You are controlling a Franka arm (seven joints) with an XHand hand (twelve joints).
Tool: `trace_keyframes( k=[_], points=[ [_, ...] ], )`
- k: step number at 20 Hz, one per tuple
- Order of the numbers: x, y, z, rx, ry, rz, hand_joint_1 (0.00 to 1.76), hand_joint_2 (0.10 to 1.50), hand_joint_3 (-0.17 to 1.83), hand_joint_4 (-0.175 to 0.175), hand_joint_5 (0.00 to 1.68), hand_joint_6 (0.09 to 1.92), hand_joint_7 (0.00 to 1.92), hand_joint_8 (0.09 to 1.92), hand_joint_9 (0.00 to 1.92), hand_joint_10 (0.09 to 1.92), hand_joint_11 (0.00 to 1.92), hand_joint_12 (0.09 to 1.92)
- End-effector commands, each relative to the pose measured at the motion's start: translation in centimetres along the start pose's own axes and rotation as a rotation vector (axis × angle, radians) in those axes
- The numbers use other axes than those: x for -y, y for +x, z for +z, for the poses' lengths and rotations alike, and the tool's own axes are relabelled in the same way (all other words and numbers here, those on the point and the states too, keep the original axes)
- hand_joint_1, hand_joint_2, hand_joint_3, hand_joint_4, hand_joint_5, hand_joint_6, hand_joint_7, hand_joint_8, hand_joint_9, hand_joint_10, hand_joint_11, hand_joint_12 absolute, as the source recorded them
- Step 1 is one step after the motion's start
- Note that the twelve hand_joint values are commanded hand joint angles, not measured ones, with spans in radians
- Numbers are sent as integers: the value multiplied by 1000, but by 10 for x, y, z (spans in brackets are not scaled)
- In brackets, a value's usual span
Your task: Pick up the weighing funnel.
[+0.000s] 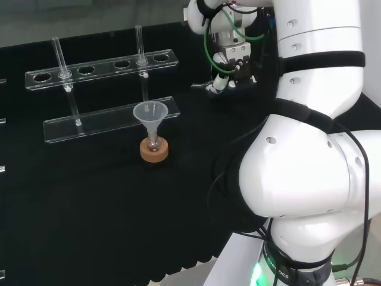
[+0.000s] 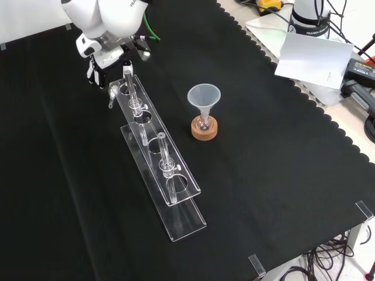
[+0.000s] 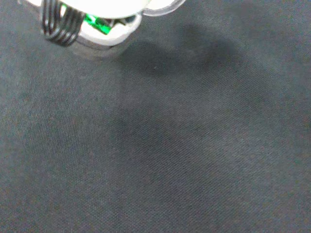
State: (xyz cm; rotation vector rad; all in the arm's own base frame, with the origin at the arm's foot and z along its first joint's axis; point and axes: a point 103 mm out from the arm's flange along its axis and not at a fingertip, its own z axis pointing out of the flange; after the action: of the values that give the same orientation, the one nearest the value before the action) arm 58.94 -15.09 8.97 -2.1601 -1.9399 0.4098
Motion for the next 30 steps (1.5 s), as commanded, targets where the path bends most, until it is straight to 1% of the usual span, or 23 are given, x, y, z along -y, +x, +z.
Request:
trace_keyframes(
  k=[1, 5, 10, 20, 23, 27, 30],
  points=[
    [9, -10, -11, -9, -17, 2, 1132, 689, 541, 175, 1350, 483, 599, 695, 1020, 359, 885, 1020],
    [23, -12, -23, 5, -29, 6, 1132, 689, 540, 175, 1350, 482, 596, 696, 1022, 358, 887, 1017],
    [50, -5, -36, 31, -44, 19, 1133, 689, 540, 175, 1352, 479, 590, 697, 1024, 354, 887, 1010],
    [95, 8, -58, 37, -80, 45, 1134, 689, 539, 175, 1354, 476, 587, 700, 1027, 348, 887, 1003],
    [104, 9, -62, 14, -100, 54, 1134, 689, 539, 175, 1354, 475, 586, 701, 1028, 347, 888, 1002],
    [115, 5, -62, -54, -131, 69, 1134, 689, 538, 175, 1354, 474, 586, 703, 1029, 345, 890, 1001],
    [121, 1, -63, -85, -149, 78, 1134, 689, 538, 175, 1354, 473, 587, 705, 1032, 343, 895, 1000]
  ],
)
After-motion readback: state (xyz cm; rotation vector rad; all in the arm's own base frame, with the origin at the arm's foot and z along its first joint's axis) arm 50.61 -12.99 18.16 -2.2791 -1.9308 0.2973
